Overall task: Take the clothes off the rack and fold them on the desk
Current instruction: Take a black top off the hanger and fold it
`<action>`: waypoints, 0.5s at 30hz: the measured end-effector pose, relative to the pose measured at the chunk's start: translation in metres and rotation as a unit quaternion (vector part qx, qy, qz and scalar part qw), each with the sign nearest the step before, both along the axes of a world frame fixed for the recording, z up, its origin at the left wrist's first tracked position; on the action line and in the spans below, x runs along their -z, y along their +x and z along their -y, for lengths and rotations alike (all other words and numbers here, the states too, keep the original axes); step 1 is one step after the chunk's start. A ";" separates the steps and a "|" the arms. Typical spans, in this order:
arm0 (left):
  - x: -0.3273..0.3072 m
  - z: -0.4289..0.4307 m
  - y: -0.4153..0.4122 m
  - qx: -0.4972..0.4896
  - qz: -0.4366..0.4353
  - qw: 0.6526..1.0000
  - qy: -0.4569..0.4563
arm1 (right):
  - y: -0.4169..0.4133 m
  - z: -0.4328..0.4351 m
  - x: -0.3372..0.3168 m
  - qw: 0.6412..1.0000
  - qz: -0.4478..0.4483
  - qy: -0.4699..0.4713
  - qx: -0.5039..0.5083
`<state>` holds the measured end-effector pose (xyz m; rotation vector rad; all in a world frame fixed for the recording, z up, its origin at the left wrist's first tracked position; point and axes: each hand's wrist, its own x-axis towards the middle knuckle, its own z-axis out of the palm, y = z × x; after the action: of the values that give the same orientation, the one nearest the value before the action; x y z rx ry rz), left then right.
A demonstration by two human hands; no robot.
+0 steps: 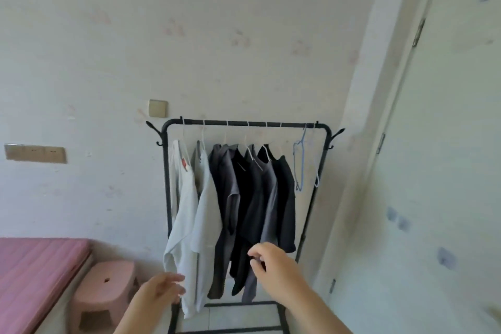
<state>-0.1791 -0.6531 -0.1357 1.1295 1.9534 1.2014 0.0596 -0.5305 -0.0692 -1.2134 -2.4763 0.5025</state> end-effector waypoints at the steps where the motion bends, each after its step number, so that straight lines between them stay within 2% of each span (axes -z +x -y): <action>1: 0.001 -0.009 0.009 0.006 0.012 1.000 -0.004 | 0.009 -0.010 0.000 1.000 0.001 -0.001 0.006; 9: -0.010 -0.156 0.055 0.050 0.033 0.998 -0.003 | 0.068 -0.142 -0.008 0.995 0.011 -0.001 0.095; 15: -0.037 -0.274 0.033 0.130 -0.052 0.990 -0.009 | 0.061 -0.245 -0.027 0.989 -0.013 -0.011 0.144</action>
<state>-0.1458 -0.3790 -0.0991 1.4114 1.8191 1.0018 0.1205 -0.2851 -0.0423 -1.5306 -2.2271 0.4637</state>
